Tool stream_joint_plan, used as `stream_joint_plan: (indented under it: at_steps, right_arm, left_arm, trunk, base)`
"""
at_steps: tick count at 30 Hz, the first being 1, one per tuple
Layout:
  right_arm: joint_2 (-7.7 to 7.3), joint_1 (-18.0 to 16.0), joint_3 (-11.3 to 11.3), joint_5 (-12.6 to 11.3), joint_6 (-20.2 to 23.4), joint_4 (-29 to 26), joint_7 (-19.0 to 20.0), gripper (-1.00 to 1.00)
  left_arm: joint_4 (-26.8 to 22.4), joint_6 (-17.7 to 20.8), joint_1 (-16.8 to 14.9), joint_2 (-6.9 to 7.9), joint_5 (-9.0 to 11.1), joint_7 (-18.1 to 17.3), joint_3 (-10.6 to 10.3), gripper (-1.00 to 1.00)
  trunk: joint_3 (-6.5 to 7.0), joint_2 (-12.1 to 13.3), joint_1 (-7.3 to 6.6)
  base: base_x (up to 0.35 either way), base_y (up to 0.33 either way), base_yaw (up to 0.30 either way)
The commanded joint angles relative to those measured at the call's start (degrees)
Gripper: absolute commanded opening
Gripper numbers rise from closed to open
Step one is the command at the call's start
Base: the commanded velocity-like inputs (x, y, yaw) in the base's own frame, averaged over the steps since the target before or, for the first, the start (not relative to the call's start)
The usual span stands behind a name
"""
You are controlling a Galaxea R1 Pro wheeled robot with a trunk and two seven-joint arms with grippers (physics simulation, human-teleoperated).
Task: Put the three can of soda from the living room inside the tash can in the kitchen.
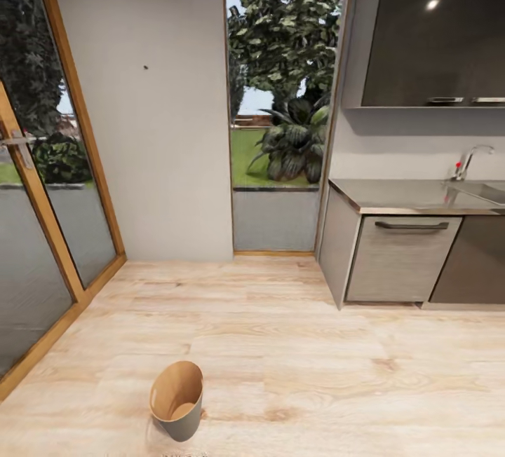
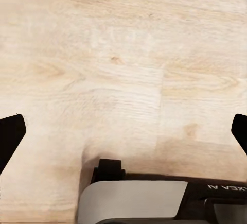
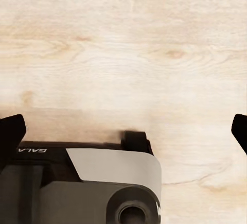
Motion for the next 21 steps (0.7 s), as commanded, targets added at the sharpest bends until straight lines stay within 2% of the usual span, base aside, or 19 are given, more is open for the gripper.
stream_joint_plan:
  at_steps: [1, 21]
  right_arm:
    - [0.01, 0.00, 0.00, 0.00, -0.01, 0.02, 0.00, 1.00]
    - [-0.05, 0.00, -0.01, -0.07, -0.05, 0.18, -0.09, 1.00]
  left_arm:
    - [0.02, -0.01, 0.00, 0.00, 0.00, 0.00, -0.02, 1.00]
    - [0.11, -0.12, 0.01, -0.14, 0.28, 0.02, 0.05, 1.00]
  trunk:
    - [0.00, 0.00, 0.00]
    - [0.00, 0.00, 0.00]
  base:
    - [0.000, 0.000, 0.265]
    - [0.000, 0.000, 0.265]
